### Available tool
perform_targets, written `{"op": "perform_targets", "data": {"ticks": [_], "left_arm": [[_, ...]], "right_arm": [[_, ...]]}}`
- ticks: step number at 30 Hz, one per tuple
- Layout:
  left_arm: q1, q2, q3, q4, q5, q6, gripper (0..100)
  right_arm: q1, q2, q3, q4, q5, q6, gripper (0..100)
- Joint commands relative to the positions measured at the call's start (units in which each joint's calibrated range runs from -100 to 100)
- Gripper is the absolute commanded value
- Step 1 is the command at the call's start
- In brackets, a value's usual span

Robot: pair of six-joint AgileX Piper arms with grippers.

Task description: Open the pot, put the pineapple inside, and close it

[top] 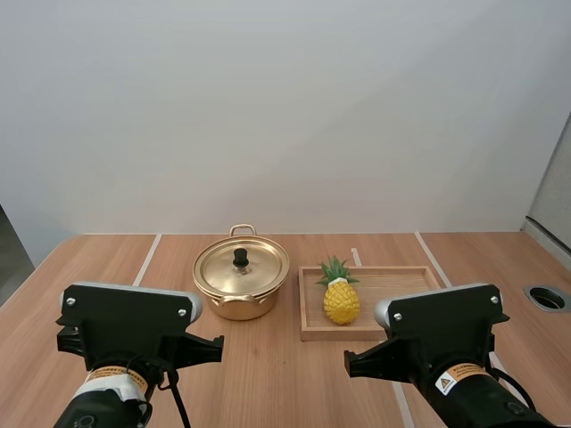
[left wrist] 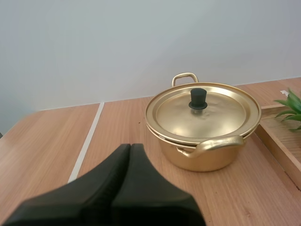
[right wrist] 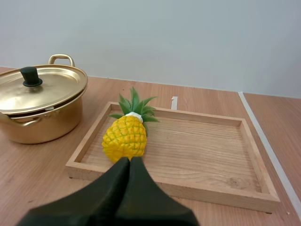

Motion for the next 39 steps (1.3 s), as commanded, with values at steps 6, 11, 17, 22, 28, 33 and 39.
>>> {"op": "perform_targets", "data": {"ticks": [6,11,17,22,28,33,39], "left_arm": [[0.05,-0.34,0.13,-0.90,-2.28,-0.63,0],[0.05,-0.34,0.13,-0.90,-4.66,-0.63,0],[0.05,-0.34,0.13,-0.90,-4.70,-0.63,0],[0.05,-0.34,0.13,-0.25,-3.17,-0.53,0],[0.50,-0.34,0.13,-0.25,-2.64,-2.98,15],[2.68,-0.34,0.13,-0.13,-3.28,-7.05,66],[3.10,-0.34,0.13,-0.13,0.14,-8.77,100]], "right_arm": [[-0.16,-0.30,0.00,-0.33,-0.51,-0.12,0],[-0.16,-0.30,0.00,0.36,-0.51,-0.12,0],[-0.16,-0.30,0.00,5.11,-0.51,-0.12,0],[-0.16,-0.30,0.00,4.27,0.30,-0.12,0],[-0.16,-0.30,0.00,4.46,0.30,-0.12,0],[-0.16,-0.30,0.00,4.00,0.19,-0.12,0],[-0.78,-0.30,0.00,0.55,-0.71,0.32,0]]}}
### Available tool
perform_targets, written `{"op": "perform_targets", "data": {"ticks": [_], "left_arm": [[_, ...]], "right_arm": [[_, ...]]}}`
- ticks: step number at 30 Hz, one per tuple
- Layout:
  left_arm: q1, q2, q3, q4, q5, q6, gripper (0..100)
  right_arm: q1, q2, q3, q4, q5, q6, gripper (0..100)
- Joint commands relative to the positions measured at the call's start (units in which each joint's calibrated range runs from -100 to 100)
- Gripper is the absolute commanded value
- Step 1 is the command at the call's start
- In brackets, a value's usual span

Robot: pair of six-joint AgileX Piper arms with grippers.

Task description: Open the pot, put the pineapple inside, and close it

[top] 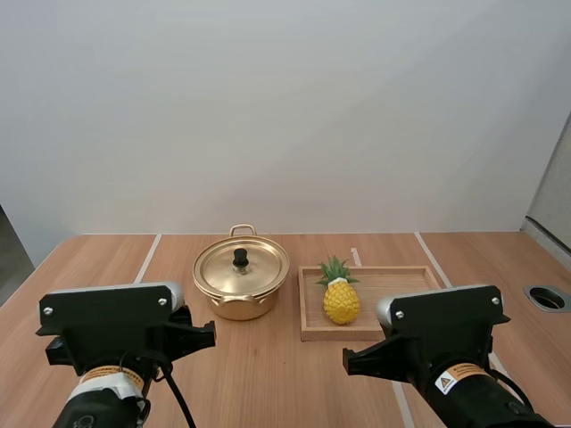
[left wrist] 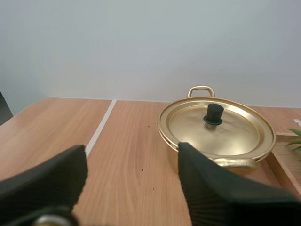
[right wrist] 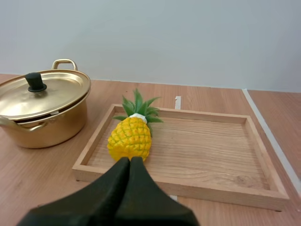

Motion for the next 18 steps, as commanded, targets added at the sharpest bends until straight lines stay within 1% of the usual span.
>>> {"op": "perform_targets", "data": {"ticks": [1,2,3,4,5,6,7,8,11,13,14,16,18], "left_arm": [[0.12,-0.34,0.13,-0.13,0.70,-0.94,100],[0.12,-0.34,0.13,-0.13,0.70,-0.94,100],[0.12,-0.34,0.13,-0.13,0.86,-0.94,100],[0.12,-0.34,0.13,-0.13,0.86,-0.94,100],[0.12,-0.34,0.13,-0.01,0.86,-0.94,100],[0.12,-0.34,0.13,0.22,0.86,-0.94,100],[0.12,-0.34,0.13,0.36,0.68,-0.94,100],[0.12,-0.34,0.13,0.36,-0.24,-0.35,100],[0.12,-0.34,0.13,0.46,-5.16,1.78,100],[0.12,-0.34,0.13,0.83,-17.90,4.62,100],[0.12,-0.34,0.06,1.97,-27.12,6.66,100],[0.12,-0.34,-1.18,3.35,-39.09,9.58,100],[0.12,-0.34,-2.60,3.48,-51.10,11.62,100]], "right_arm": [[-1.08,-0.30,0.00,-1.20,-0.85,1.21,0],[-1.43,-0.30,0.00,-1.20,-0.85,2.08,5],[-1.73,-0.30,0.00,-1.32,-0.85,2.81,16],[-1.80,-0.30,0.00,-1.49,-1.07,3.15,30],[-1.80,-0.30,0.00,-1.89,-1.25,3.30,46],[-1.80,-0.30,0.00,-2.27,-1.25,3.30,67],[-1.80,-0.30,0.00,-3.04,-1.06,3.30,94],[-1.80,-0.30,0.00,-3.48,-1.06,3.30,100],[-1.80,-0.30,0.00,-5.78,-1.25,3.56,100],[-1.80,-0.30,-0.44,-9.83,-3.80,3.21,100],[-1.87,-0.30,-1.56,-16.54,-9.50,2.97,100],[-1.87,-0.30,-3.02,-23.27,-15.40,2.97,100],[-1.87,-0.30,-5.41,-31.78,-21.61,2.97,100]]}}
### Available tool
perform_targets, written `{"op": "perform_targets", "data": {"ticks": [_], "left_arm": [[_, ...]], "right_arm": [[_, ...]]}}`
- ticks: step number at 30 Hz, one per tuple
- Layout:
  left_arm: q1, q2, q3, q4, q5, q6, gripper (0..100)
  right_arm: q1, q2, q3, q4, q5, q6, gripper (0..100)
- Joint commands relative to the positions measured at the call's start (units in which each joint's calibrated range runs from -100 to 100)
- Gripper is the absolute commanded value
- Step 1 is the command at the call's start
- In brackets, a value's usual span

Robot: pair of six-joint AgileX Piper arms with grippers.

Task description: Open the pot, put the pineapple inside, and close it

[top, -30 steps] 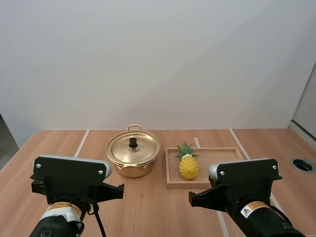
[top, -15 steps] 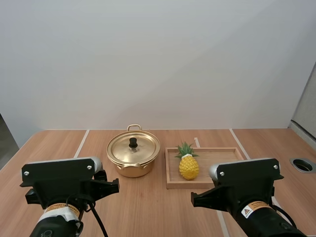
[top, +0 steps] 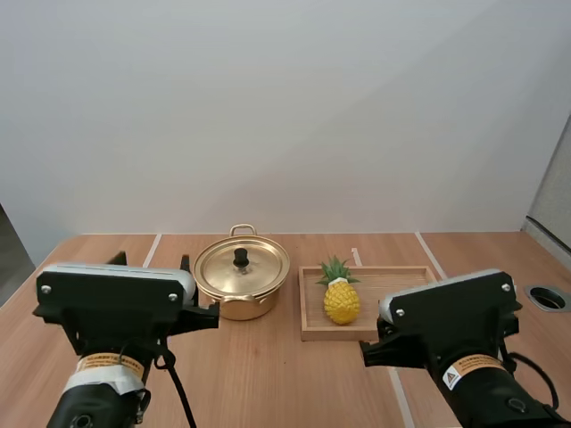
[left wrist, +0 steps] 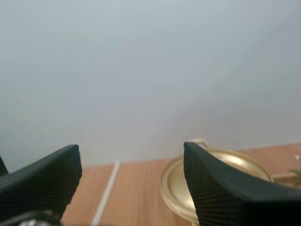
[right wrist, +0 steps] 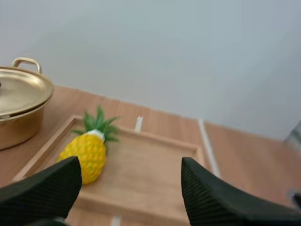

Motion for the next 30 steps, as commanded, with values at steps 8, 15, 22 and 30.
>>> {"op": "perform_targets", "data": {"ticks": [8,15,22,30], "left_arm": [[0.12,0.93,-16.31,3.49,-48.45,7.63,100],[0.12,12.71,-31.22,5.41,-21.19,0.51,100],[-0.38,30.68,-43.38,1.72,3.60,6.65,100],[-3.13,47.77,-51.31,-17.02,27.82,31.03,100]], "right_arm": [[-0.38,-0.30,-17.47,-24.05,-20.53,1.15,100],[-0.38,7.59,-26.57,-19.09,-6.68,1.05,100],[-0.38,18.57,-35.84,-12.77,12.24,-4.37,100],[-0.38,25.92,-41.90,-4.98,29.62,-10.51,100]]}}
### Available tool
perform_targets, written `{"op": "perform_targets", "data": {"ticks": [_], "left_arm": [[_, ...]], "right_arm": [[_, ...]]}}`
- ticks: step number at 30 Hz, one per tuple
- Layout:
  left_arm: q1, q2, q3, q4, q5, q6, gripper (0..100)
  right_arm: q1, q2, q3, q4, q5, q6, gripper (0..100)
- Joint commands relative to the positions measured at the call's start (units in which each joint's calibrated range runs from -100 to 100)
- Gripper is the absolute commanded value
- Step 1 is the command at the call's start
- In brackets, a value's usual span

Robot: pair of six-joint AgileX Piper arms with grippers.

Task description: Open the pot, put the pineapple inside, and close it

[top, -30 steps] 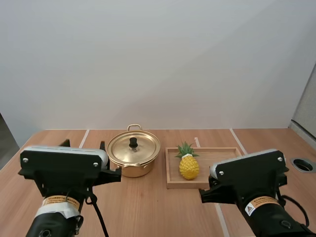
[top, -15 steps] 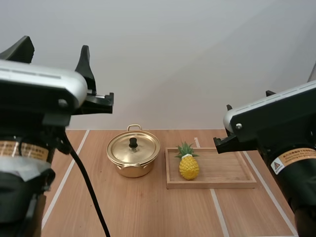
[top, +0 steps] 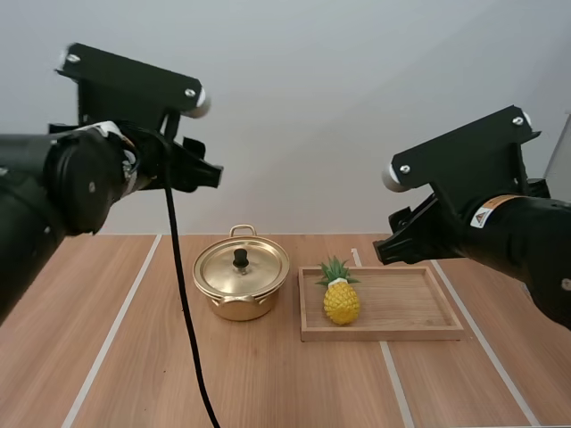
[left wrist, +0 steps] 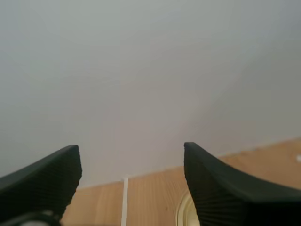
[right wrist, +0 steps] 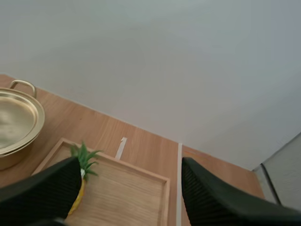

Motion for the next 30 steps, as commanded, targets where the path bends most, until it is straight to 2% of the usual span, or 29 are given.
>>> {"op": "perform_targets", "data": {"ticks": [1,3,7,13,16,18,22,30], "left_arm": [[-0.71,4.89,-2.72,-7.94,10.91,12.67,100],[-0.73,8.42,-3.91,-12.41,19.32,20.33,100],[-0.73,13.62,-4.87,-17.84,27.91,26.78,100],[-0.73,18.19,-4.87,-18.59,22.72,27.46,100],[-0.73,21.06,-4.87,-18.59,15.22,27.77,100],[-0.73,23.62,-5.87,-18.59,14.75,27.81,100],[-0.73,29.42,-10.08,-19.08,25.22,28.29,100],[-0.73,43.29,-25.21,-19.21,57.07,29.40,100]], "right_arm": [[-0.20,1.49,-1.10,1.02,3.80,-1.14,100],[-0.20,2.04,-1.23,1.02,5.22,-1.14,100],[-0.20,2.19,-1.23,1.02,7.03,-1.14,100],[-0.20,2.19,-1.23,1.44,7.04,-1.14,100],[-0.29,2.19,-1.23,4.18,7.27,-0.94,100],[-1.01,2.19,-1.23,4.90,8.41,-0.94,100],[-1.82,2.19,-1.23,4.79,8.46,-0.94,100],[-1.98,1.96,-1.23,5.72,8.46,-1.04,100]]}}
